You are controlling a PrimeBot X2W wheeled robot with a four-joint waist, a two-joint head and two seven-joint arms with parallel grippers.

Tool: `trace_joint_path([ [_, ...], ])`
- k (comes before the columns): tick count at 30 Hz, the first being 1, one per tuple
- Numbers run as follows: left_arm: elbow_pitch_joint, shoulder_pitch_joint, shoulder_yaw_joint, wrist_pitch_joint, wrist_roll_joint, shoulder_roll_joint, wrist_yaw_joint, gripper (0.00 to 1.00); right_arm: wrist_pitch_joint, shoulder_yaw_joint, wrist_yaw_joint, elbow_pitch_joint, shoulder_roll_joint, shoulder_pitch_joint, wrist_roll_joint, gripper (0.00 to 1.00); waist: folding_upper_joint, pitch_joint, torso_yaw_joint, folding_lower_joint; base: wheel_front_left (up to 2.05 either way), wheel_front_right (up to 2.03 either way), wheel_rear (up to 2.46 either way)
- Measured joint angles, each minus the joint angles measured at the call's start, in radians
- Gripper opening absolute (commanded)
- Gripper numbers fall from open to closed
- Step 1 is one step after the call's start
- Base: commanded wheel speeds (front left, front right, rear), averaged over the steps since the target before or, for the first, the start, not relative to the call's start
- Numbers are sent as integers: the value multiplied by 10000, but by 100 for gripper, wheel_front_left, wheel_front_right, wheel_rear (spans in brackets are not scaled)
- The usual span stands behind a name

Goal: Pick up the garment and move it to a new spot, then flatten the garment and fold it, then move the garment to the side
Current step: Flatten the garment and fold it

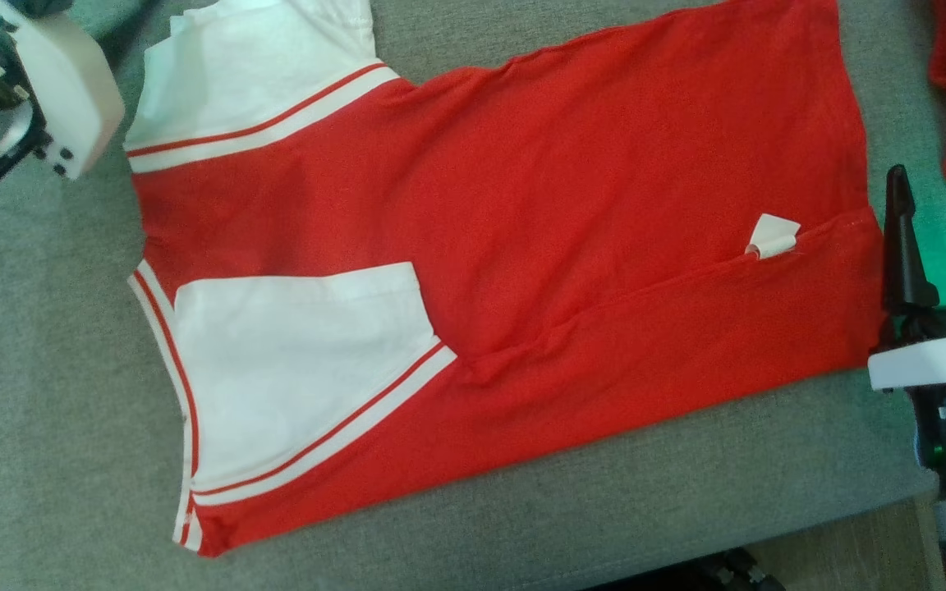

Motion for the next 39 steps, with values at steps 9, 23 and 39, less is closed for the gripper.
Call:
trace_joint_path([
  [9,-951,518,-8,1223,-401,424,0,100,-50,12,0,167,61,5,86,100,0,19,-234,0,0,0,0],
  [23,-832,306,17,1388,-788,721,0,100,-316,59,0,441,199,4,86,100,0,175,-381,0,0,0,0],
  [39,-2311,601,222,3127,-2307,1124,4,0,-447,-29,0,610,199,-12,84,100,0,228,-353,0,0,0,0],
])
